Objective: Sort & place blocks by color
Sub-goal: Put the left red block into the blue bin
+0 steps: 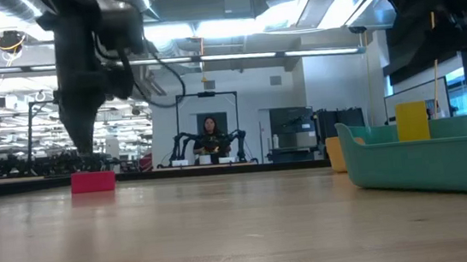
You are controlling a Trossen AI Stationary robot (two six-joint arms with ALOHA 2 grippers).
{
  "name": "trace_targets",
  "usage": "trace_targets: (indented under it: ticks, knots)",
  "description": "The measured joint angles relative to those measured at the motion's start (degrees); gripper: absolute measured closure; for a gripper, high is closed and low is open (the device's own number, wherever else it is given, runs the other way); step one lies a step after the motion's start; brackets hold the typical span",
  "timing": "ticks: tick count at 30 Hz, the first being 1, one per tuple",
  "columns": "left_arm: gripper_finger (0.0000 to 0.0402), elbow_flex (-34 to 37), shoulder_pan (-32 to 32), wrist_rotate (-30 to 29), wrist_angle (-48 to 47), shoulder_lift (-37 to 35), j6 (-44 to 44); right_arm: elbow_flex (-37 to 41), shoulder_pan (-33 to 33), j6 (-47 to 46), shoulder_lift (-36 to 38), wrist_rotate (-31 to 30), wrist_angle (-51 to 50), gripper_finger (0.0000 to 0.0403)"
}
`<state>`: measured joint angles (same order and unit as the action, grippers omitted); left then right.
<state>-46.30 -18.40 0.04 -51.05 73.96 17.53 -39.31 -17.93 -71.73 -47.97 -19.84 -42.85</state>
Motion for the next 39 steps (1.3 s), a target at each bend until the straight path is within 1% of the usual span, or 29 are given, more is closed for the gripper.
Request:
trace_targets:
  ticks: [4, 8, 12, 18, 21, 24, 26, 28, 32, 33, 39]
  knots:
    - [0.0101, 0.00, -1.53, 0.33, 0.27, 4.38, -3.58, 0.00, 0.00, -0.01, 0.00, -0.02, 0.00, 0.0139]
    - [0.0085, 0.00, -1.57, -1.73, 1.54, 7.65, -6.42, 0.00, 0.00, -0.02, 0.00, -0.02, 0.00, 0.0139]
    - [0.0084, 0.00, -1.58, -2.28, 1.95, 10.35, -8.87, 0.00, 0.00, -0.02, -0.02, -0.02, 0.00, 0.0139]
    - [0.0087, 0.02, -1.57, -2.26, 5.86, 15.30, -10.58, 0.00, 0.00, -0.02, -0.02, -0.04, -0.02, 0.0139]
    - [0.0092, 0.01, -1.57, -2.20, 6.15, 17.40, -10.66, 0.00, 0.00, -0.02, -0.02, -0.04, -0.02, 0.0139]
    - [0.0112, -0.15, -1.59, -1.95, 5.51, 18.24, -10.77, 0.00, 0.02, -0.02, -0.04, -0.07, -0.02, 0.0139]
    - [0.0138, -0.15, -1.48, -1.98, 5.49, 18.24, -10.79, 0.00, 0.02, -0.02, -0.02, -0.07, -0.02, 0.0139]
    - [0.0174, -0.10, -1.27, -2.01, 5.39, 18.00, -10.67, 0.00, 0.00, -0.02, -0.04, -0.07, -0.04, 0.0139]
    - [0.0271, -0.34, -1.31, -2.93, 4.07, 16.97, -10.55, 0.00, 0.00, 0.07, -0.03, -0.07, -0.04, 0.0139]
    - [0.0286, -0.80, -1.34, -2.84, 3.22, 16.62, -10.46, 0.00, 0.01, 0.07, -0.02, -0.07, -0.02, 0.0139]
    - [0.0286, -5.79, -0.67, -1.87, 3.77, 10.74, -10.48, 0.00, 0.02, 0.46, -0.03, -0.07, 0.71, 0.0139]
